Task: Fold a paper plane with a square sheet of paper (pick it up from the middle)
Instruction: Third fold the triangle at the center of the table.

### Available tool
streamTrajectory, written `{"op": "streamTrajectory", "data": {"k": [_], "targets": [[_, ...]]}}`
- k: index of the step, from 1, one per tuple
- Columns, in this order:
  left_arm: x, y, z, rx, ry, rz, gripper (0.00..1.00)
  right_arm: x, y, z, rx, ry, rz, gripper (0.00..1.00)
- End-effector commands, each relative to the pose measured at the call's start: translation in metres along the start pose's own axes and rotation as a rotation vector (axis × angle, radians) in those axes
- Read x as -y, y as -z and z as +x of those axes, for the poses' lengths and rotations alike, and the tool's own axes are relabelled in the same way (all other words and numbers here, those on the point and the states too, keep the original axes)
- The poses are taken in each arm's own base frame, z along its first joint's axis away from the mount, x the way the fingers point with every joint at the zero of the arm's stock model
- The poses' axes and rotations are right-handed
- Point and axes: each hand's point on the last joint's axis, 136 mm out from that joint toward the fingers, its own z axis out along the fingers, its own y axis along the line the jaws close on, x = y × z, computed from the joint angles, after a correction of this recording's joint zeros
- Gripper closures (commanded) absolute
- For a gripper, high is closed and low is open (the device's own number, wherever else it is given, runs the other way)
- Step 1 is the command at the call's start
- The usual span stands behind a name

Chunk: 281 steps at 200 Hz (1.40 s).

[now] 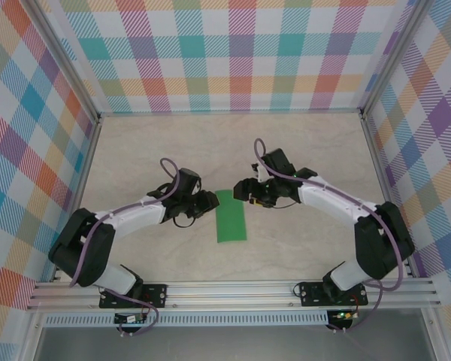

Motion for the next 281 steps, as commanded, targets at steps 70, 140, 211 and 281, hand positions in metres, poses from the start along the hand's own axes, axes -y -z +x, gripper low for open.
{"op": "streamTrajectory", "data": {"k": [70,140,211,281], "targets": [[-0.006,-0.04,-0.009,-0.015,0.03,-0.099,0.87,0.037,-0.013,0.043,-0.055,-0.26,-0.001,0.28],[-0.03,-0.052,-0.005,-0.013,0.079,-0.178,0.88,0.051,-0.031,0.062,-0.128,-0.296,0.018,0.47],[-0.048,-0.055,0.001,-0.031,0.103,-0.246,0.89,0.062,-0.048,0.081,-0.193,-0.275,0.086,0.5],[-0.054,-0.057,0.004,-0.042,0.114,-0.267,0.89,0.062,-0.056,0.093,-0.239,-0.231,0.112,0.54]]}}
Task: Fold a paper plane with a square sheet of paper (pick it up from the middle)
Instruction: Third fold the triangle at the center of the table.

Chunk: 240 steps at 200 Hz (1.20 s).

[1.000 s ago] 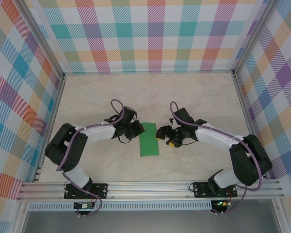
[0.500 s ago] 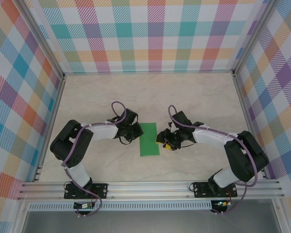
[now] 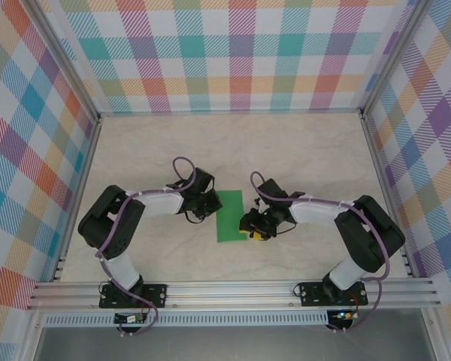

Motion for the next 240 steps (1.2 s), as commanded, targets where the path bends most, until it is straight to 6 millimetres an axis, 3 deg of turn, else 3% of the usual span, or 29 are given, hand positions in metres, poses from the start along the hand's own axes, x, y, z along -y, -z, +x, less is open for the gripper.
{"op": "streamTrajectory", "data": {"k": [1,85,154,208,240], "targets": [[-0.03,-0.01,0.01,-0.029,0.028,-0.117,0.89,0.001,-0.003,0.004,-0.016,0.031,0.011,0.54],[-0.031,-0.009,0.011,-0.029,0.033,-0.115,0.9,-0.014,-0.013,0.012,-0.057,0.041,-0.092,0.58],[-0.032,-0.004,0.012,-0.025,0.031,-0.117,0.89,-0.022,-0.002,0.008,0.011,0.012,-0.148,0.65],[-0.032,-0.005,0.012,-0.027,0.031,-0.115,0.89,-0.022,0.014,-0.002,0.091,0.046,-0.174,0.62],[-0.031,-0.004,0.012,-0.027,0.03,-0.112,0.89,-0.032,0.011,-0.001,0.05,0.067,-0.226,0.63]]}}
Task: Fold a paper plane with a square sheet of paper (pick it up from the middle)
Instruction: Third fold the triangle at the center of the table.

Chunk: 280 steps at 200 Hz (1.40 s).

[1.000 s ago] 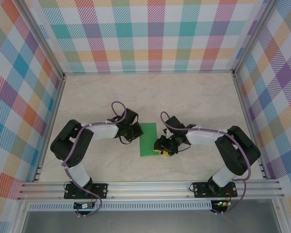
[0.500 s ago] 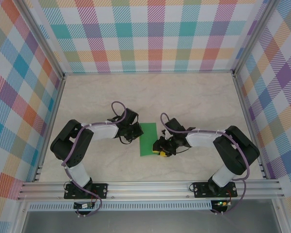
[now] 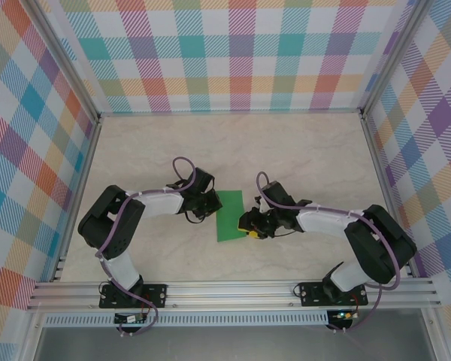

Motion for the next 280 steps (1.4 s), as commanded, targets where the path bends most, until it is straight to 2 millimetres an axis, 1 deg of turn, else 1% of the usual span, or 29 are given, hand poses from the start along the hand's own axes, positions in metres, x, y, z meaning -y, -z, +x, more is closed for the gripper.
{"op": "streamTrajectory", "data": {"k": [1,40,64,72,88,100,113,123,134,147,157,181,203,227,246,280], "targets": [[-0.031,-0.004,0.012,-0.027,0.027,-0.112,0.89,-0.01,-0.002,0.0,-0.024,0.036,-0.059,0.63],[-0.031,-0.004,0.012,-0.028,0.028,-0.112,0.9,-0.009,-0.005,0.006,-0.054,0.012,-0.077,0.64],[-0.031,-0.004,0.013,-0.03,0.028,-0.11,0.9,-0.004,-0.006,0.009,-0.064,-0.016,-0.067,0.65],[-0.03,-0.004,0.013,-0.031,0.027,-0.106,0.9,-0.001,-0.006,0.01,-0.064,-0.034,-0.056,0.67],[-0.025,-0.003,0.013,-0.033,0.021,-0.086,0.89,0.008,-0.005,0.011,-0.058,-0.083,-0.018,0.76],[-0.015,0.0,0.012,-0.033,-0.001,-0.039,0.89,0.016,-0.004,0.011,-0.049,-0.113,0.026,0.83],[0.01,0.007,0.013,-0.023,-0.06,0.088,0.88,0.026,0.0,0.01,-0.046,-0.14,0.111,0.94],[0.025,0.017,0.015,-0.011,-0.097,0.165,0.87,0.03,0.002,0.012,-0.065,-0.152,0.151,0.98],[0.033,0.026,0.019,-0.003,-0.132,0.204,0.87,0.03,0.004,0.013,-0.08,-0.146,0.164,1.0],[0.034,0.031,0.023,0.001,-0.16,0.209,0.87,0.03,0.006,0.014,-0.108,-0.122,0.187,1.0],[0.034,0.032,0.026,-0.005,-0.173,0.219,0.87,0.025,0.006,0.015,-0.138,-0.092,0.189,1.0],[0.032,0.029,0.032,-0.024,-0.186,0.225,0.87,0.018,0.008,0.013,-0.183,-0.017,0.197,1.0],[0.03,0.026,0.035,-0.033,-0.184,0.223,0.88,0.015,0.009,0.006,-0.209,0.02,0.207,1.0],[0.017,0.019,0.038,-0.039,-0.181,0.172,0.89,0.013,0.011,-0.005,-0.202,0.03,0.205,1.0],[0.009,0.014,0.038,-0.041,-0.178,0.139,0.89,0.012,0.011,-0.008,-0.2,0.018,0.197,1.0],[0.007,0.004,0.036,-0.053,-0.178,0.118,0.91,0.007,0.01,-0.009,-0.19,-0.015,0.162,0.97]]}}
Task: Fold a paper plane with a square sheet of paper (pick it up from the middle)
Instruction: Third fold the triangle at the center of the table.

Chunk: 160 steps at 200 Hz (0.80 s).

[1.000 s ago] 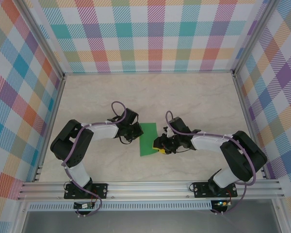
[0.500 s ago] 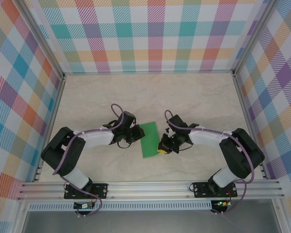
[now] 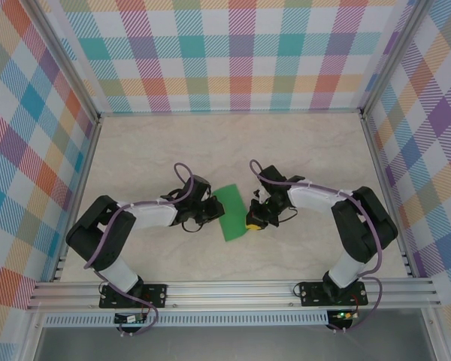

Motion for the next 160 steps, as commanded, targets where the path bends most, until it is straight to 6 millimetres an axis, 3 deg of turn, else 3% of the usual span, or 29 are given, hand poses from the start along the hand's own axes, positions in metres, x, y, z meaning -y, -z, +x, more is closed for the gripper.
{"op": "streamTrajectory", "data": {"k": [1,88,121,145,160], "targets": [[-0.004,-0.009,0.003,-0.014,-0.027,-0.031,0.91,-0.005,0.001,0.005,-0.026,-0.012,-0.031,0.97],[-0.018,-0.018,0.007,-0.04,-0.018,-0.087,0.93,-0.034,-0.001,-0.008,-0.015,-0.02,-0.146,0.97],[0.002,-0.009,-0.002,-0.023,-0.037,-0.051,0.91,-0.043,-0.014,-0.016,-0.004,0.003,-0.141,0.97],[0.026,0.004,-0.023,0.045,-0.061,-0.008,0.89,-0.045,-0.024,-0.023,0.018,0.002,-0.137,0.97],[0.03,0.01,-0.035,0.088,-0.058,-0.017,0.89,-0.047,-0.026,-0.029,0.042,0.002,-0.149,0.97]]}}
